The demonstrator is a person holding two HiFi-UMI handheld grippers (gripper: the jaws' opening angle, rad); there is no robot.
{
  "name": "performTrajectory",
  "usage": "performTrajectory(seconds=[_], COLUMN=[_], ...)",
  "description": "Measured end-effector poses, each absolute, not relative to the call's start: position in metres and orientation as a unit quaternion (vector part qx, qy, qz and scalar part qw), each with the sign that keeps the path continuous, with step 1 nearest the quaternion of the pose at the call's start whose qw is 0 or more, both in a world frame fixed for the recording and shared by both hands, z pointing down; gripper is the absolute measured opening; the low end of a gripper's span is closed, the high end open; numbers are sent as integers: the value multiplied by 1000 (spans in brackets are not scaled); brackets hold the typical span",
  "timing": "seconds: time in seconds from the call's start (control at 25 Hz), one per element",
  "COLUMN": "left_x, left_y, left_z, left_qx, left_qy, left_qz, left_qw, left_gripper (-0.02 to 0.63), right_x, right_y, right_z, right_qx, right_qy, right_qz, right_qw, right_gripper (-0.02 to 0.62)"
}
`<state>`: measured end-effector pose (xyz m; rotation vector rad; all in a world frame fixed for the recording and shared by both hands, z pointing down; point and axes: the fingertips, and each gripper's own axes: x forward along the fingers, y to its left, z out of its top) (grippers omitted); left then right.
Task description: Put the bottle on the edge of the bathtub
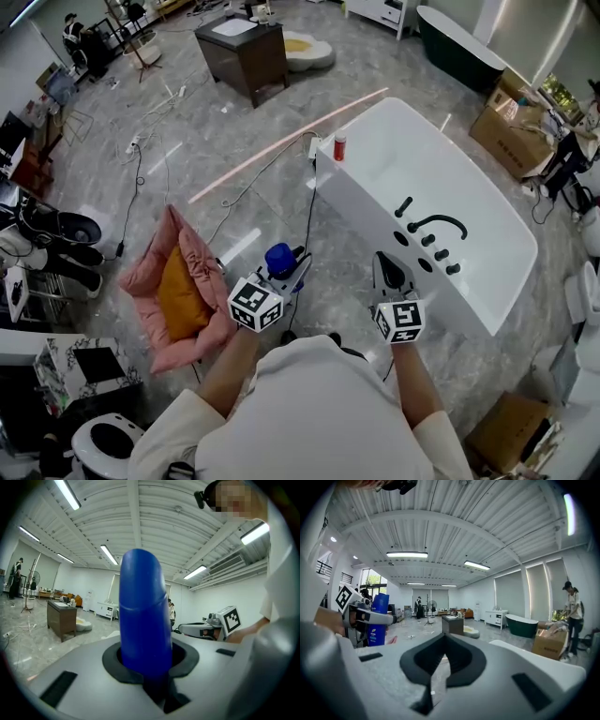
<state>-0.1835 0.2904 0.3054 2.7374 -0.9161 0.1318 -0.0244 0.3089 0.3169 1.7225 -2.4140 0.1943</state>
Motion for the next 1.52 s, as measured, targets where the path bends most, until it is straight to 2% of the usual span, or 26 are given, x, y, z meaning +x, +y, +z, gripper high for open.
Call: performTrajectory(seconds=[0.96,1.52], left_x=[-109,-90], left_y=[286,181], left_z=[326,340], left_qx=[929,940], left_qy=[-342,-311], left_qz=[56,57], left_qw=[129,129], left_gripper=[77,77], right_x=[54,66], right_y=[293,204], right_z=[345,361], right_qx=[545,570], right_qy=[-830,-812], right_qz=[69,73], right_qw=[92,104], right_gripper=[3,3])
